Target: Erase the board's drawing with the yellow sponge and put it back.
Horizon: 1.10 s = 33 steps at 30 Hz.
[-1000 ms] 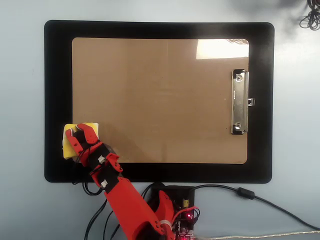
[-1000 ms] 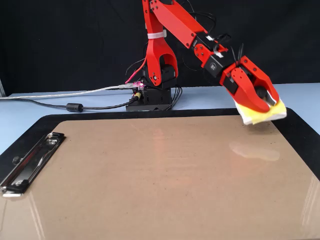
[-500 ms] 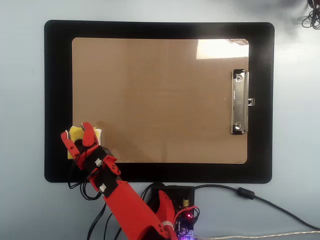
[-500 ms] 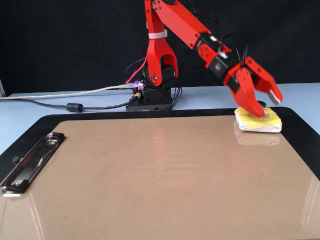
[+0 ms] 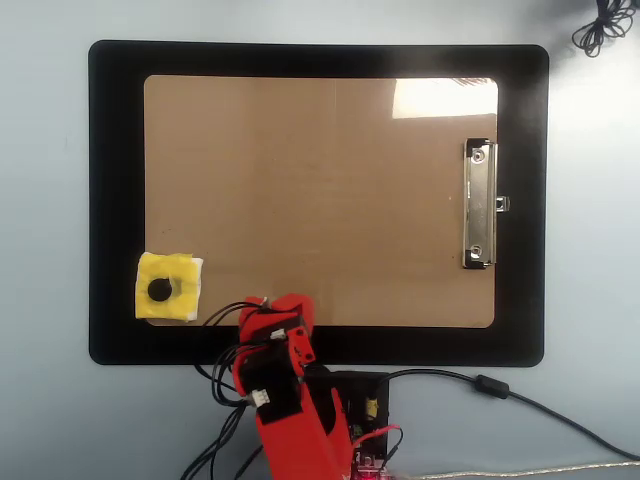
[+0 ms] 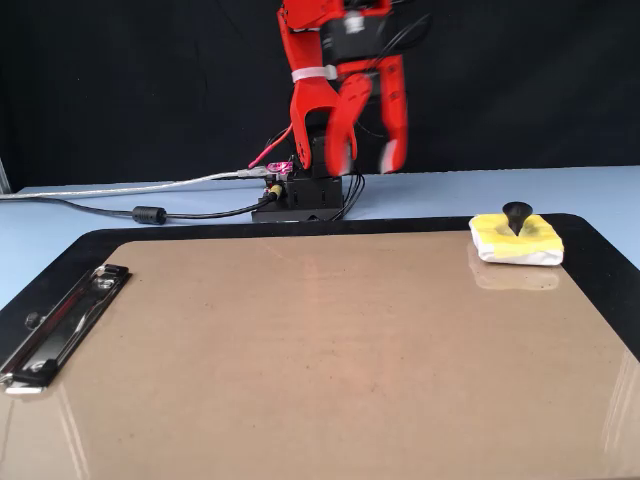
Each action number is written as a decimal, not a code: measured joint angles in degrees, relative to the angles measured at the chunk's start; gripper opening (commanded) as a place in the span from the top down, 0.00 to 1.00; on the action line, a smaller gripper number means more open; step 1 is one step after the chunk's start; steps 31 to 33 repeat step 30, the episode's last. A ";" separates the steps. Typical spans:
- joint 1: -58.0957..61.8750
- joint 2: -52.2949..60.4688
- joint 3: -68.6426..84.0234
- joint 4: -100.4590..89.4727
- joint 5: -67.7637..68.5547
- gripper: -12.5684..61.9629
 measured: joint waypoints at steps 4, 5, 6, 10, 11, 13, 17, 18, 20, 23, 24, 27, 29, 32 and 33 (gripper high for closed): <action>14.24 0.26 14.85 -0.97 15.21 0.38; 15.82 0.35 17.67 -0.35 16.70 0.38; 16.88 1.23 23.91 -0.88 17.23 0.38; 17.40 11.43 34.72 -0.79 17.49 0.37; 17.23 15.56 36.47 -1.05 17.23 0.37; 17.23 16.26 36.65 -1.14 17.23 0.37; 17.23 16.26 36.91 -1.14 17.23 0.37; 17.05 16.26 37.00 -1.14 17.23 0.37; 17.40 16.26 37.00 -1.14 17.23 0.37; 17.23 16.26 37.00 -1.14 17.23 0.37; 17.23 16.26 37.00 -1.14 17.23 0.37; 17.23 16.26 37.00 -1.14 17.23 0.37; 17.23 16.26 37.00 -1.14 17.23 0.37; 17.23 16.26 37.00 -1.14 17.23 0.37; 17.23 16.26 37.00 -1.14 17.23 0.37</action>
